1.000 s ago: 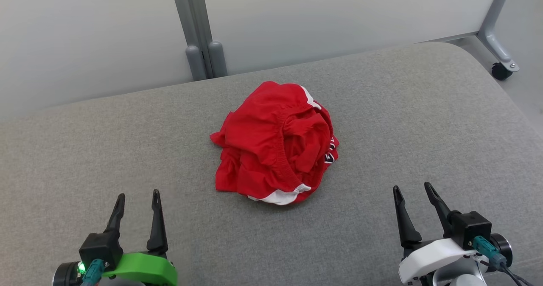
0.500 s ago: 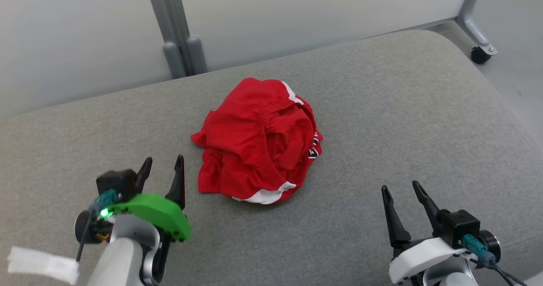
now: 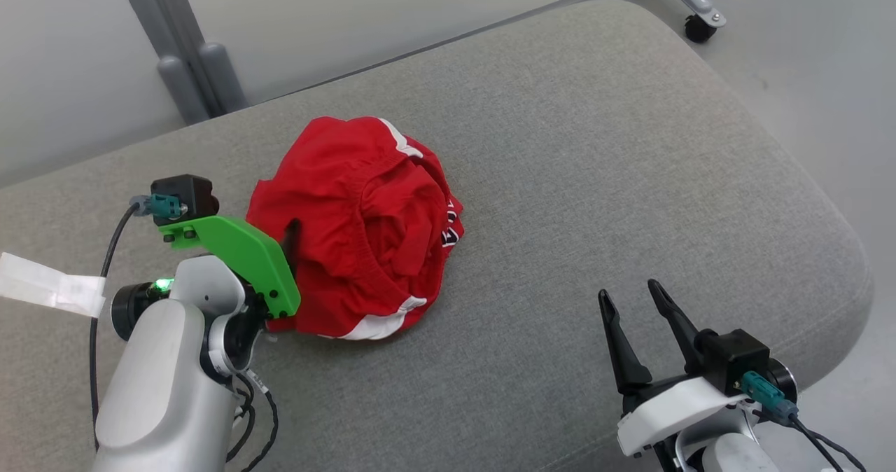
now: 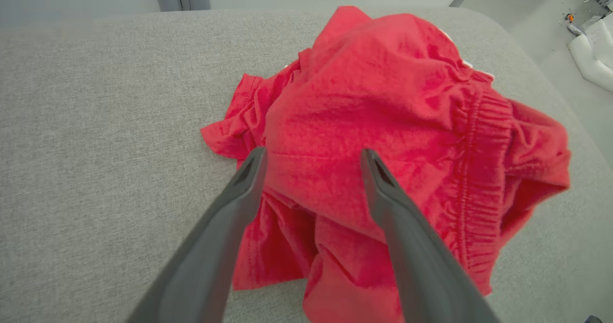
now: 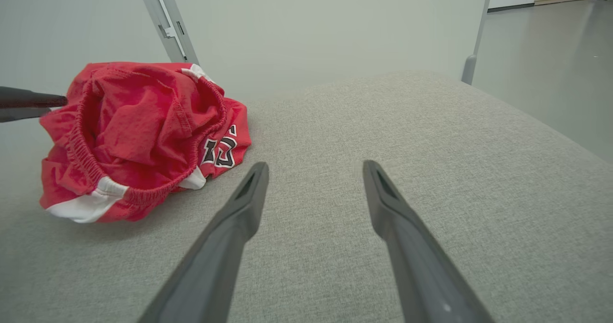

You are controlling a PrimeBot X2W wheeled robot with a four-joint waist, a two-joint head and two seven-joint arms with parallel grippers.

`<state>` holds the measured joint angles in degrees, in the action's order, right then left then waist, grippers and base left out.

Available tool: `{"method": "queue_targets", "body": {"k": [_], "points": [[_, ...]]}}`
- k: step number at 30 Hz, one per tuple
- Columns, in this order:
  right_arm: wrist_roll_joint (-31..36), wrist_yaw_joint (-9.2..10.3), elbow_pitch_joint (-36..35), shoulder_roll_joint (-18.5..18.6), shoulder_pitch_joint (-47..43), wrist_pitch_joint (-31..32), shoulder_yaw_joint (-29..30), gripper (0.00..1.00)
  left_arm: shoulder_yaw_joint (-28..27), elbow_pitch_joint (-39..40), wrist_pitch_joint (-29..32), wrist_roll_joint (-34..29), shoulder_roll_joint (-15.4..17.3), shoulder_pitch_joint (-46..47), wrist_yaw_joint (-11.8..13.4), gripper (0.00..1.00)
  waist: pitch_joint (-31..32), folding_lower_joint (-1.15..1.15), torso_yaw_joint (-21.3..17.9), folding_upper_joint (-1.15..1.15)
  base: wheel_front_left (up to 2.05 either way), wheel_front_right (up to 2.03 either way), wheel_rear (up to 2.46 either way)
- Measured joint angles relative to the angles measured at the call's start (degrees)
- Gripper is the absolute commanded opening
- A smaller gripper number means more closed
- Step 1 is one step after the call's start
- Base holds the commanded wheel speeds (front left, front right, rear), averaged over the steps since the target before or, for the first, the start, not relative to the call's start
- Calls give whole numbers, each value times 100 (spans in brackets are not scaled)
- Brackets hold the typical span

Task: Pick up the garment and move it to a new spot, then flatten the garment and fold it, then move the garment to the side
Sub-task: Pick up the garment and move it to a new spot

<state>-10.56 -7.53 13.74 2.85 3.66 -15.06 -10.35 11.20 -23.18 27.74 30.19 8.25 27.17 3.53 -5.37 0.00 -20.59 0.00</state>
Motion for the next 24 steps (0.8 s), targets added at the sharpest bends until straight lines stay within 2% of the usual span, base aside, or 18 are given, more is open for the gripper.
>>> {"method": "queue_targets", "body": {"k": [5, 8, 9, 10, 17, 24], "points": [[-41, 0, -26, -1, 16, 0, 2, 100, 88, -65, 497, 29, 24, 13, 119, 100, -204, 0, -127, 0, 0, 0, 0], [-46, 0, -42, -1, 21, 0, 14, 100, 120, -3, 486, 86, -11, 13, 113, 100, -290, 0, -146, 0, 0, 0, 0], [-46, 0, -43, -1, 24, 0, 18, 100, 126, 24, 424, 99, -25, 13, 91, 33, -311, 0, -141, 0, 0, 0, 0], [-46, 0, -43, -2, 26, 0, 20, 100, 130, 52, 348, 104, -45, 14, 52, 0, -322, 0, -130, 0, 0, 0, 0], [-41, 0, -36, -3, 48, 0, 71, 100, 194, 140, -33, 197, -157, 80, -250, 0, -308, 0, 56, 0, 0, 0, 0], [19, 0, -16, -4, 14, 1, 130, 100, 76, 385, -870, 293, -279, 277, -458, 0, -189, 0, 377, 0, 0, 0, 0]]}}
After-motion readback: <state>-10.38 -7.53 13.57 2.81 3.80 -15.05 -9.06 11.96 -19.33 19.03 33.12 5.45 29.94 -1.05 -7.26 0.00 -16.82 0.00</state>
